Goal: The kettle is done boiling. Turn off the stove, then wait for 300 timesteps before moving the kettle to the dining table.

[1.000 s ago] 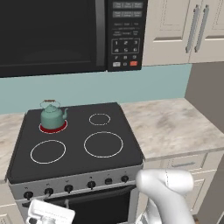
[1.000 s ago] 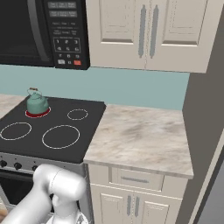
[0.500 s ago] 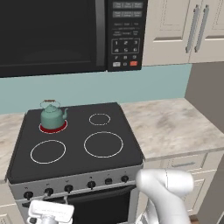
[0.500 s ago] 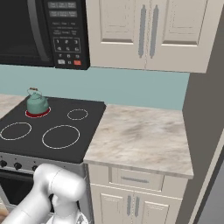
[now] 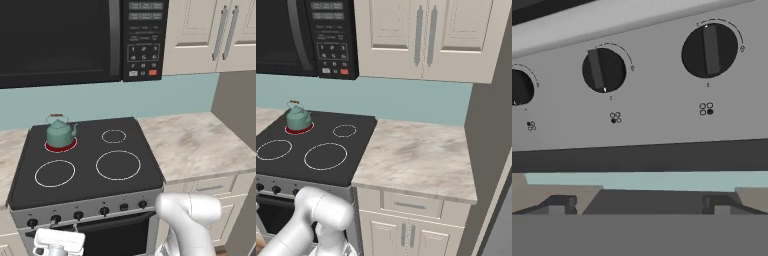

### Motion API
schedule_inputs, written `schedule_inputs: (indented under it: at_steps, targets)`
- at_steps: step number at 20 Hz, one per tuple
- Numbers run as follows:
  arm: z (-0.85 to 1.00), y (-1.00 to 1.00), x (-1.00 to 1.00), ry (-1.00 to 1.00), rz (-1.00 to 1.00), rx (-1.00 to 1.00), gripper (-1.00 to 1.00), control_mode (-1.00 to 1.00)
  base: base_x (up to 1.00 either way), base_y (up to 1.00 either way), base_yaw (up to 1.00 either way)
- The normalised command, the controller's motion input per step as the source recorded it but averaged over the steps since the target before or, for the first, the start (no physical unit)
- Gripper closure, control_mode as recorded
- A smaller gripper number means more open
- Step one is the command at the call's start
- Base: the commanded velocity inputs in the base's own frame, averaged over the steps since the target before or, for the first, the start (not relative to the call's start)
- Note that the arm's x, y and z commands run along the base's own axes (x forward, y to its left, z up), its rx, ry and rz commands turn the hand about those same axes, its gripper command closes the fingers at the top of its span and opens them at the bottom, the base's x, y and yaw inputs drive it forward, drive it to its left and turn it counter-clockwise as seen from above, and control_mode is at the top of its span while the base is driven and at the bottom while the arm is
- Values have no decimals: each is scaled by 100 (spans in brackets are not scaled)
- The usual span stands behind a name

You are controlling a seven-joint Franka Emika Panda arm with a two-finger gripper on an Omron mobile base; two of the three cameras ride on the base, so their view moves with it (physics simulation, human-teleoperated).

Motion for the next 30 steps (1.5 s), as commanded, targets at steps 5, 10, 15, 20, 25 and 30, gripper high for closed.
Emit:
schedule_inputs:
  at_steps: [5, 10, 15, 20, 25, 30]
  targets:
    - [-10, 8, 23, 0, 3, 0, -100, -100, 0, 0, 0]
    - [-16, 11, 24, 0, 3, 0, -100, -100, 0, 0, 0]
    - [-24, 24, 14, 0, 4, 0, -100, -100, 0, 0, 0]
    - [-23, 25, 10, 0, 4, -1, -100, -100, 0, 0, 0]
    - [-20, 9, 3, 0, 3, -2, -100, -100, 0, 0, 0]
    - [-18, 0, 2, 0, 0, -1, -100, -100, 0, 0, 0]
